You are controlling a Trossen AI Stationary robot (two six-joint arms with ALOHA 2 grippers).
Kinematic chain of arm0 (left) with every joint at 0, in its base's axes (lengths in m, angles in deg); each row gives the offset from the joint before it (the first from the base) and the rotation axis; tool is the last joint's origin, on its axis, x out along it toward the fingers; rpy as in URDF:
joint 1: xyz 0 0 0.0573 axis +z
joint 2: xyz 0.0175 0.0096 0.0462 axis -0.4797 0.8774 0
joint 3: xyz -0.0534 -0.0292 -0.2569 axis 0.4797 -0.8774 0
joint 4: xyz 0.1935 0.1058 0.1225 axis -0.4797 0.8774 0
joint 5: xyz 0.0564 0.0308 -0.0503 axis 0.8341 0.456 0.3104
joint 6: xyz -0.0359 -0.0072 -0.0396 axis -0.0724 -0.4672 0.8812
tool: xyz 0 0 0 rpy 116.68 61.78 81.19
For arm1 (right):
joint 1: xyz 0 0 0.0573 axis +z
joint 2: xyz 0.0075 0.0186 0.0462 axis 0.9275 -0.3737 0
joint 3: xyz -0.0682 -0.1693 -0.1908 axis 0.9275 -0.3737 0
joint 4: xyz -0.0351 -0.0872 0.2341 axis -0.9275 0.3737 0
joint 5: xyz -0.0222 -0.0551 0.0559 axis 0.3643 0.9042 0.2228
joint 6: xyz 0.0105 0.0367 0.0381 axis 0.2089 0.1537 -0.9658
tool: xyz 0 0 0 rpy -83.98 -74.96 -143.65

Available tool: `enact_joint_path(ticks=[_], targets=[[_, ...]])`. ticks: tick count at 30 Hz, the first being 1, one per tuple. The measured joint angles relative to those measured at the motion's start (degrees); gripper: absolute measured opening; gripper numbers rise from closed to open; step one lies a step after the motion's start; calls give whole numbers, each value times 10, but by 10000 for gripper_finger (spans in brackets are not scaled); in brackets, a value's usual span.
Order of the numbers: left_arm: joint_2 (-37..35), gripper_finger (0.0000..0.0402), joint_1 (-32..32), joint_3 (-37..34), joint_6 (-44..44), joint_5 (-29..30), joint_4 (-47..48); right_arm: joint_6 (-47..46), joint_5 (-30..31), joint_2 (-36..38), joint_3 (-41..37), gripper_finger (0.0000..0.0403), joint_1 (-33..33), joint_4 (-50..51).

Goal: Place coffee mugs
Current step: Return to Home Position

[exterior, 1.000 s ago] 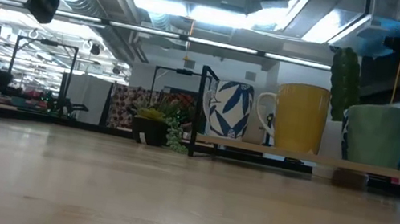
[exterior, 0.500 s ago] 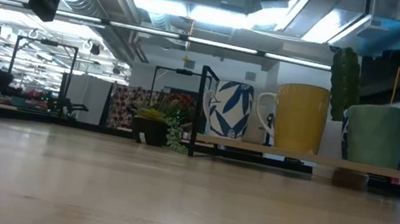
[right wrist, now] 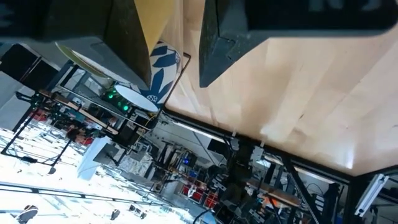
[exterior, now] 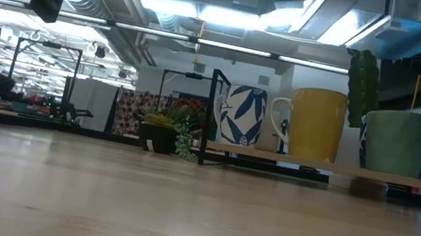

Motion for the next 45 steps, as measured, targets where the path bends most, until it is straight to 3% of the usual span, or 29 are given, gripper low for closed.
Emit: enact_joint_path(ticks=[19, 45], targets=[[0, 27, 0, 0, 0, 0, 0, 1, -13, 0, 0, 122, 0, 69], [0, 27, 0, 0, 0, 1, 0, 1, -13, 0, 0, 122, 0, 71]])
